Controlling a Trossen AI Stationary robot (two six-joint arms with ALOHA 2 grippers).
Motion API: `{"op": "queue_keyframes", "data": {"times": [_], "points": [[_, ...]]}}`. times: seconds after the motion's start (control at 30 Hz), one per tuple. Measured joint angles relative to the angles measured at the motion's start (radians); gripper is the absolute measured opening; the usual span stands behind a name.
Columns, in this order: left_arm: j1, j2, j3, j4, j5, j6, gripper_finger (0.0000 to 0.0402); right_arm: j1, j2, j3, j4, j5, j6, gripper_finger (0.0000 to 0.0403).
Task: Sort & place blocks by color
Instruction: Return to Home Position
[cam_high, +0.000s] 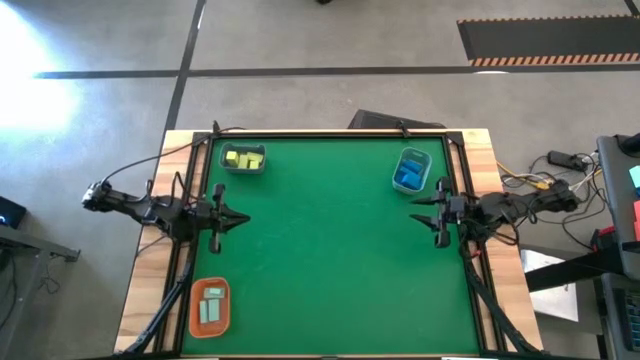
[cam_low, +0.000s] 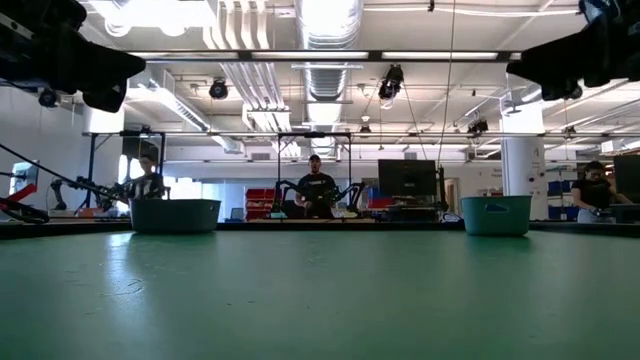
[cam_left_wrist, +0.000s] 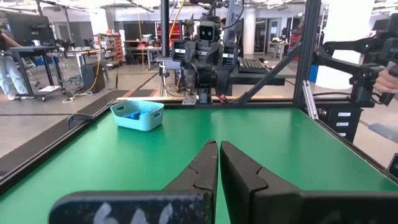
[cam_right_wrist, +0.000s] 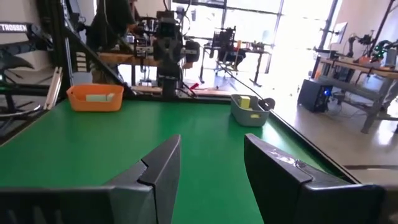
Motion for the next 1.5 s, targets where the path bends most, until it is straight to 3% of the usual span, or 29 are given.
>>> {"op": "queue_keyframes", "data": {"times": [0.27,0.93,1.17,1.5], "points": [[0.0,-0.024,-0.015,-0.023,0.0,0.0,0.0,0.0,-0.118,0.001,-0.101,0.001,-0.007,0.0164],[0.0,-0.078,-0.068,0.018,-0.002,-0.003,0.0,-0.001,-0.119,-0.075,-0.096,-0.002,0.027,0.0164],[0.0,-0.074,-0.072,0.024,-0.002,-0.028,0.0,-0.001,-0.11,-0.107,0.016,-0.047,0.001,0.0164],[0.0,-0.067,-0.07,0.019,-0.002,-0.027,0.0,-0.002,-0.107,-0.107,0.015,-0.002,0.012,0.0164]]}}
